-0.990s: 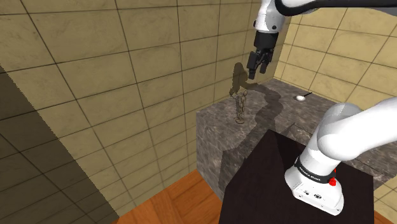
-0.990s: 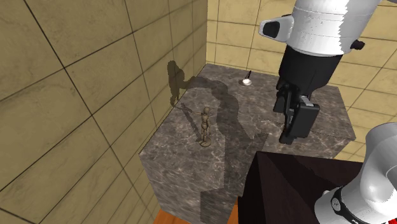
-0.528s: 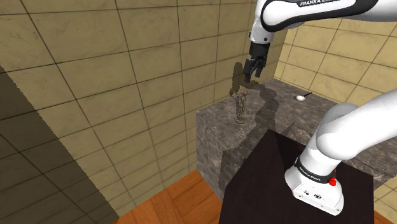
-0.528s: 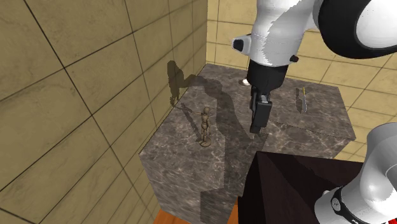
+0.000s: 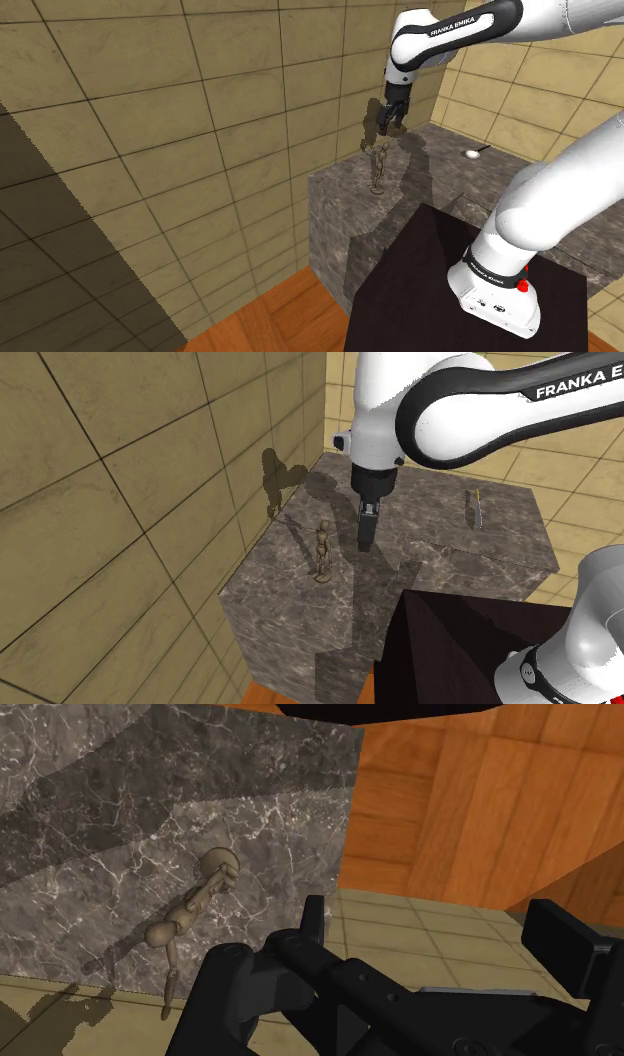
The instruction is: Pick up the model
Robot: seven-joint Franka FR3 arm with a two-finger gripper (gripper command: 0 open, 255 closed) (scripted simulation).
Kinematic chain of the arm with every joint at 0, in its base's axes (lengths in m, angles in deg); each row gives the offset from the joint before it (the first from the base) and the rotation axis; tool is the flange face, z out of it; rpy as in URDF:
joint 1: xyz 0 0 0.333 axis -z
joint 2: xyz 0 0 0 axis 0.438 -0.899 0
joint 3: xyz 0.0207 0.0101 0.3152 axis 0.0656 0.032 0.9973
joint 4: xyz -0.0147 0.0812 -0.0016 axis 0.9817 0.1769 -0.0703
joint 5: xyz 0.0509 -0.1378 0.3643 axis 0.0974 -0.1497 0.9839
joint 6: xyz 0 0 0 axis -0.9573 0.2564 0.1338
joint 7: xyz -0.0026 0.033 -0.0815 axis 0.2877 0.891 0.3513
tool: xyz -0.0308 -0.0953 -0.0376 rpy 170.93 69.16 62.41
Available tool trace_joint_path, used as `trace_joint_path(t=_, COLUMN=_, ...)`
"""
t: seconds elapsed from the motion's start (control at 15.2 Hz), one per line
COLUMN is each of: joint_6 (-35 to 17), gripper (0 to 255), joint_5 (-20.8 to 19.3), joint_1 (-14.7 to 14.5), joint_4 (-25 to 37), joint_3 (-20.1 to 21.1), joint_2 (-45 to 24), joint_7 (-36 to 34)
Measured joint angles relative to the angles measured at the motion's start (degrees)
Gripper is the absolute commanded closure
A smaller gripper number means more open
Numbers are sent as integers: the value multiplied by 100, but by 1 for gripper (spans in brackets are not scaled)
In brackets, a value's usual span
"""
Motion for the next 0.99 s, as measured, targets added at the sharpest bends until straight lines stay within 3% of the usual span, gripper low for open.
trace_joint_path(t=0.4, joint_6=-600, gripper=0, joint_5=186, joint_1=110, joint_4=481, joint_3=-452, joint_2=-1141, joint_7=674)
trace_joint_path(t=0.99, joint_6=-1144, gripper=0, joint_5=941, joint_1=439, joint_4=1663, joint_3=-778, joint_2=-3076, joint_7=1736)
